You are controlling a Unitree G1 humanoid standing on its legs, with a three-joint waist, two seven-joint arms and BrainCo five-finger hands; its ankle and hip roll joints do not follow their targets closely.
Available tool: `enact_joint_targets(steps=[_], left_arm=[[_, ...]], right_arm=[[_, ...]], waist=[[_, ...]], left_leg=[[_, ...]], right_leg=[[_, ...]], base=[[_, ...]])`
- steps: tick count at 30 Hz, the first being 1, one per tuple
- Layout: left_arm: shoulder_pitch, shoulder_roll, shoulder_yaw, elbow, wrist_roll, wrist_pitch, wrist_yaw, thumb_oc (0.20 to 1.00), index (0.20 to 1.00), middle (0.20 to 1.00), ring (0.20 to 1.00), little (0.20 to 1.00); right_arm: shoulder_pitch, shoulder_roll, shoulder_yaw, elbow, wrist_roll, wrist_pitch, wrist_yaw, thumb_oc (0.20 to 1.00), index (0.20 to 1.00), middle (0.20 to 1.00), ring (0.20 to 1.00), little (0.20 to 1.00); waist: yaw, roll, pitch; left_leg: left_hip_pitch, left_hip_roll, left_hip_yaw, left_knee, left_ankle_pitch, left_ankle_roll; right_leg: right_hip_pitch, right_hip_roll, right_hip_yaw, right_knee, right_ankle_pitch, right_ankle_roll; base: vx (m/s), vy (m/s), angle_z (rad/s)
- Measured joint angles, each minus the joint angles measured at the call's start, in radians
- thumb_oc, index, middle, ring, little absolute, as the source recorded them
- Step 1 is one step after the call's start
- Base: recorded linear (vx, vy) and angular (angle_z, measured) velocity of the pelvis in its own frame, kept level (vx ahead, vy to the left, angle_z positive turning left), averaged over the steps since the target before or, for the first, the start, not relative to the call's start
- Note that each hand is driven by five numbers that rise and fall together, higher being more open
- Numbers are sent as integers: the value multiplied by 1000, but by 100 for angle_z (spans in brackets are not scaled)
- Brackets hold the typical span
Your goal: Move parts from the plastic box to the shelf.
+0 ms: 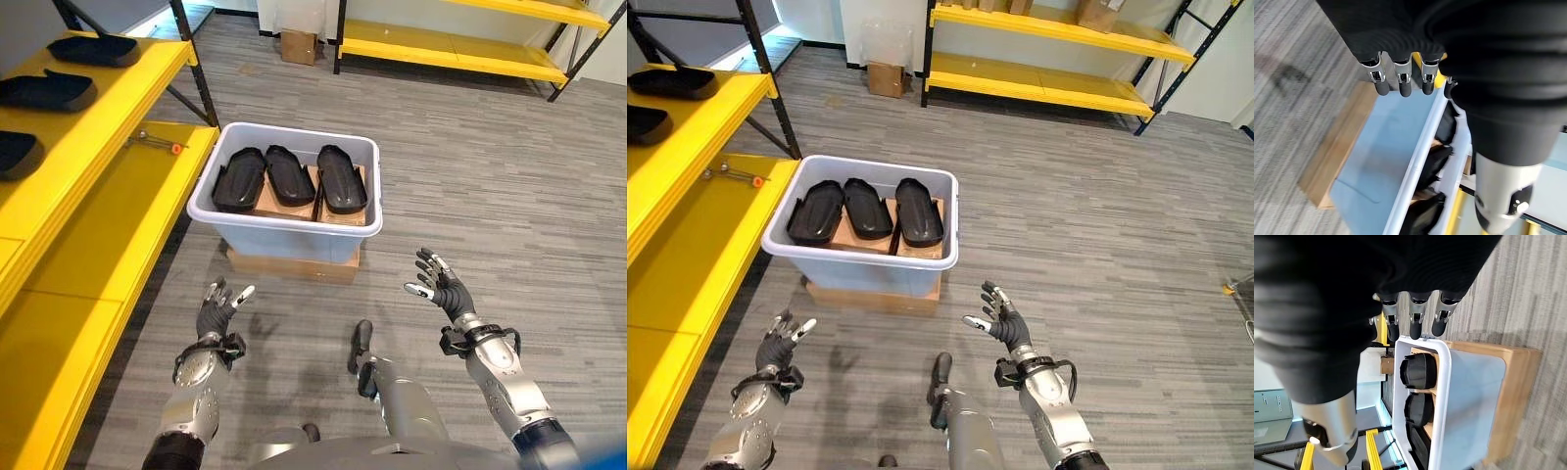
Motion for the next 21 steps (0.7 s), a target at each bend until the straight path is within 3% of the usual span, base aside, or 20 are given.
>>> enact_joint_targets(steps=[1, 2, 5, 7, 10, 11, 12, 13, 14, 19, 21], left_arm=[[16, -1, -19, 0, 0, -2, -10, 1000, 1000, 1000, 1000, 1000], [19, -7, -27, 2, 1, -2, -21, 1000, 1000, 1000, 1000, 1000], [4, -25, -44, 0, 1, -2, -42, 1000, 1000, 1000, 1000, 1000], [-29, -31, -59, -2, 1, -2, -48, 1000, 1000, 1000, 1000, 1000], [-76, -19, -58, -12, 0, 0, -66, 1000, 1000, 1000, 1000, 1000], [-86, -16, -58, -29, 0, 3, -69, 1000, 1000, 1000, 1000, 1000], [-76, -13, -58, -37, 0, 7, -70, 1000, 1000, 1000, 1000, 1000], [-78, -5, -60, -51, 0, 20, -68, 1000, 1000, 1000, 1000, 1000], [-81, -5, -64, -52, -1, 23, -67, 1000, 1000, 1000, 1000, 1000], [-96, -6, -86, -59, -3, 29, -45, 1000, 1000, 1000, 1000, 1000], [-98, -6, -57, -99, -4, 16, -13, 1000, 1000, 1000, 1000, 1000]], right_arm=[[12, 0, -9, 2, 0, 0, -1, 1000, 1000, 1000, 1000, 1000], [5, -2, -14, 14, 0, 0, -2, 1000, 1000, 1000, 1000, 1000], [1, -12, -14, 35, 0, 3, -5, 1000, 1000, 1000, 1000, 1000], [-10, -25, -12, 36, -1, 3, -17, 1000, 1000, 1000, 1000, 1000], [-50, -28, -12, 36, -1, 3, -34, 1000, 1000, 1000, 1000, 1000], [-48, -28, -12, 36, -1, 4, -40, 1000, 1000, 1000, 1000, 1000], [-47, -27, -9, 35, -1, 6, -41, 1000, 1000, 1000, 1000, 1000], [-27, -28, -12, 36, 0, 16, -54, 1000, 1000, 1000, 1000, 1000], [-24, -30, -17, 36, 0, 25, -69, 1000, 1000, 1000, 1000, 1000], [-4, -35, -25, 33, 0, 22, -137, 1000, 1000, 1000, 1000, 1000], [7, -41, -66, -31, 0, -7, -161, 1000, 1000, 1000, 1000, 1000]], waist=[[0, -3, -9], [5, -2, -10], [-10, 35, -16], [-4, 49, -32], [-6, 44, -29], [-9, 45, -28], [-4, 45, -33], [-36, 69, -31], [-42, 57, -36], [-59, 79, -14], [-64, 93, -2]], left_leg=[[35, -2, -7, -16, -11, -12], [53, 4, -5, -9, -25, -32], [46, 40, -40, 62, -31, -88], [39, 42, -28, 116, -48, -96], [-82, 16, -14, 113, -54, -83], [-126, 22, 6, 107, -20, -54], [-120, 31, 23, 116, -22, -48], [-117, 60, 25, 106, -39, -35], [-109, 60, 34, 98, -33, -51], [-118, 54, 58, 129, -26, -77], [-115, 65, 87, 131, -46, -84]], right_leg=[[36, -1, -12, -2, 2, -6], [45, 7, -12, -2, 61, -59], [91, 43, 13, -15, 124, -155], [126, 69, 45, -20, 139, -301], [168, 80, 54, -49, 120, -297], [179, 93, 56, -40, 102, -279], [180, 100, 58, -24, 87, -258], [162, 101, 26, 34, 38, -193], [137, 86, 16, 96, 4, -176], [146, 90, 30, 87, 7, -252], [140, 98, 26, 98, -15, -237]], base=[[376, -43, 36], [300, -45, 7], [250, -34, 40], [245, -30, 22], [214, -18, -14], [230, -26, -39], [182, -25, -23], [223, -22, -28], [210, -17, -2], [124, -52, -9], [93, -82, -1]])
